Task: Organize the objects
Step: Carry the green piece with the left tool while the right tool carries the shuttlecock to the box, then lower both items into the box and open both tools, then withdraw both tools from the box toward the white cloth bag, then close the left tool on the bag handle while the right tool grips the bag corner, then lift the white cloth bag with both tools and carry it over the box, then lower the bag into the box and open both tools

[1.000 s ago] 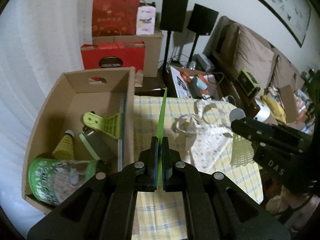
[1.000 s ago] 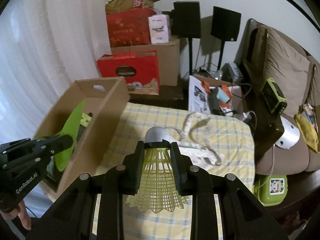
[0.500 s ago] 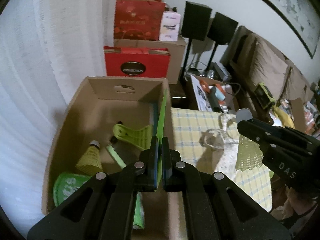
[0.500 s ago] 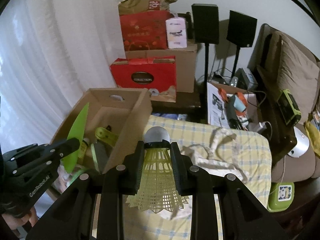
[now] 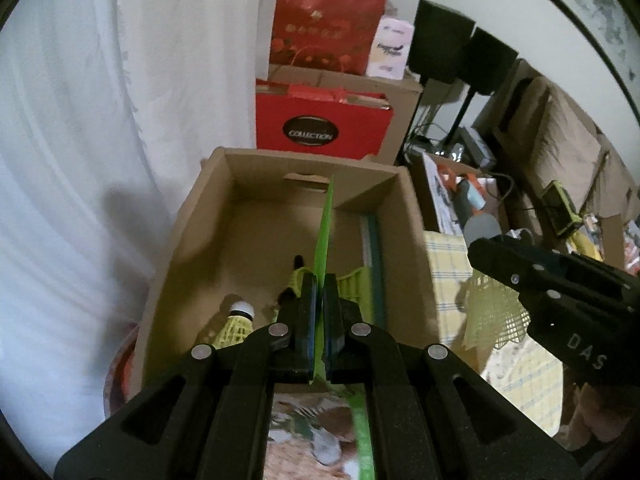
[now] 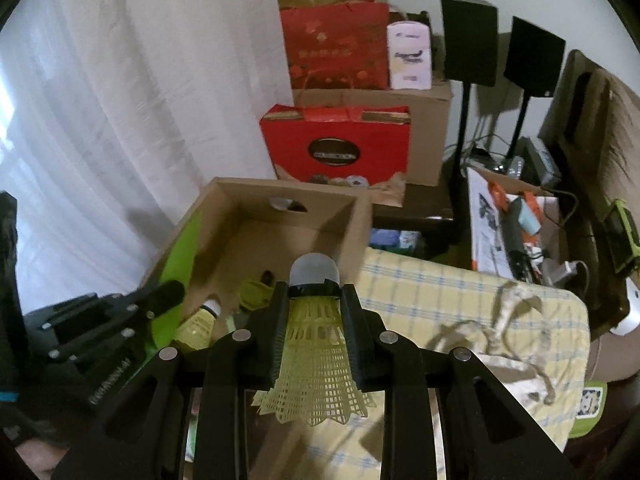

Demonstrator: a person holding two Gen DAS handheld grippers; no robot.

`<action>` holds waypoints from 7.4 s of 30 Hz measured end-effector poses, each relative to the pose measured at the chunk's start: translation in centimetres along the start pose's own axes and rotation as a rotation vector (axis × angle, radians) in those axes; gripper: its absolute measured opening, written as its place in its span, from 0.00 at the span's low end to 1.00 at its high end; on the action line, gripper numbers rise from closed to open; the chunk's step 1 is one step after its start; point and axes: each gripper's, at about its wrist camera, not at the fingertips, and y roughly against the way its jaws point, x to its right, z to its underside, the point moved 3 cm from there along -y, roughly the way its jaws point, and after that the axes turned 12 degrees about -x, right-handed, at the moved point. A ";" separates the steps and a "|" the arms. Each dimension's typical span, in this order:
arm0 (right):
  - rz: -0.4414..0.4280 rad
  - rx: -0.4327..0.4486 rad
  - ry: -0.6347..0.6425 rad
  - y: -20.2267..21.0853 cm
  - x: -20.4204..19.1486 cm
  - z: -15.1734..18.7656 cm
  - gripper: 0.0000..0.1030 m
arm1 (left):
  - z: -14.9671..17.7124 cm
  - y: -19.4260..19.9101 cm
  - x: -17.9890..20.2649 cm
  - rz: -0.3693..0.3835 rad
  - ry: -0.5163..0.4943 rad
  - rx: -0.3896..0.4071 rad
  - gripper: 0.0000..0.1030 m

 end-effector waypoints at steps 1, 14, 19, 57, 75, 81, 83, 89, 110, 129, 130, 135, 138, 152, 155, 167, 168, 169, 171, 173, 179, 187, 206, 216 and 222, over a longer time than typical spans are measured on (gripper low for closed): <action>-0.009 -0.004 -0.004 -0.3 -0.2 -0.1 0.25 | -0.1 -0.4 -0.2 -0.002 0.000 -0.007 0.03; -0.040 -0.086 0.015 -5.8 -2.3 -0.2 0.27 | 0.0 -3.9 -2.5 -0.019 0.037 -0.061 0.13; -0.032 -0.069 0.008 -5.5 -1.9 -0.2 0.34 | 0.3 -3.9 -3.2 -0.019 0.054 -0.066 0.18; 0.151 0.040 -0.070 2.5 7.1 5.4 1.00 | 2.8 1.7 2.7 -0.014 -0.032 0.036 1.00; 0.246 0.063 -0.138 6.6 14.1 9.9 1.00 | 5.9 2.8 9.4 0.028 -0.151 0.040 1.00; 0.259 0.063 -0.170 7.3 16.6 11.6 1.00 | 7.2 2.3 12.3 0.056 -0.184 0.035 1.00; 0.263 0.064 -0.179 7.4 17.3 12.2 1.00 | 7.5 1.9 13.4 0.059 -0.202 0.032 1.00; 0.275 0.068 -0.214 7.2 19.2 13.3 1.00 | 8.1 1.2 15.9 0.058 -0.238 0.056 1.00; 0.230 0.015 -0.321 3.5 24.5 14.7 0.92 | 8.8 -3.2 20.6 0.104 -0.285 -0.004 1.00; 0.185 -0.078 -0.327 -2.6 25.7 15.0 0.32 | 9.8 -11.3 22.2 0.072 -0.295 -0.196 0.30; 0.183 -0.080 -0.323 -2.7 25.7 15.0 0.28 | 9.8 -11.3 22.1 0.078 -0.290 -0.198 0.23; 0.195 -0.094 -0.322 -3.1 25.7 14.8 0.17 | 9.7 -11.5 21.9 0.097 -0.276 -0.204 0.04; 0.187 -0.074 -0.327 -2.7 25.7 14.8 0.12 | 9.6 -10.9 22.1 0.108 -0.282 -0.190 0.02; 0.196 0.084 -0.239 4.5 22.1 11.3 0.09 | 5.9 -0.7 22.5 0.133 -0.322 0.014 0.02; 0.196 0.118 -0.206 6.4 20.5 10.0 0.09 | 5.1 1.6 21.6 0.120 -0.315 0.060 0.02; 0.165 0.194 -0.089 9.7 13.3 6.4 0.09 | 3.4 6.3 15.4 0.050 -0.253 0.143 0.02; 0.160 0.198 -0.081 9.6 12.7 6.2 0.09 | 3.3 6.6 14.7 0.042 -0.246 0.147 0.02; 0.152 0.198 -0.071 9.4 11.8 5.9 0.09 | 3.2 6.8 14.0 0.032 -0.240 0.151 0.02; 0.136 0.198 -0.056 9.0 10.5 5.4 0.09 | 3.1 7.1 12.8 0.009 -0.228 0.161 0.02; 0.124 0.197 -0.043 8.6 9.4 5.0 0.09 | 2.9 7.5 11.5 -0.011 -0.216 0.167 0.02; 0.093 0.201 0.012 7.2 5.0 3.3 0.09 | 2.7 8.4 7.7 -0.068 -0.173 0.188 0.02; 0.054 0.197 0.069 5.0 0.1 1.6 0.09 | 2.6 8.3 3.0 -0.131 -0.109 0.198 0.02; 0.083 0.086 0.125 -1.0 -3.1 2.1 0.24 | 3.5 3.6 -2.1 -0.161 -0.019 0.118 0.40; 0.081 0.112 0.098 1.2 -1.8 2.8 0.62 | 3.5 4.8 -0.9 -0.148 -0.020 0.143 0.52; 0.076 0.125 0.062 2.9 0.2 3.5 0.78 | 3.7 5.9 0.3 -0.134 -0.026 0.180 0.79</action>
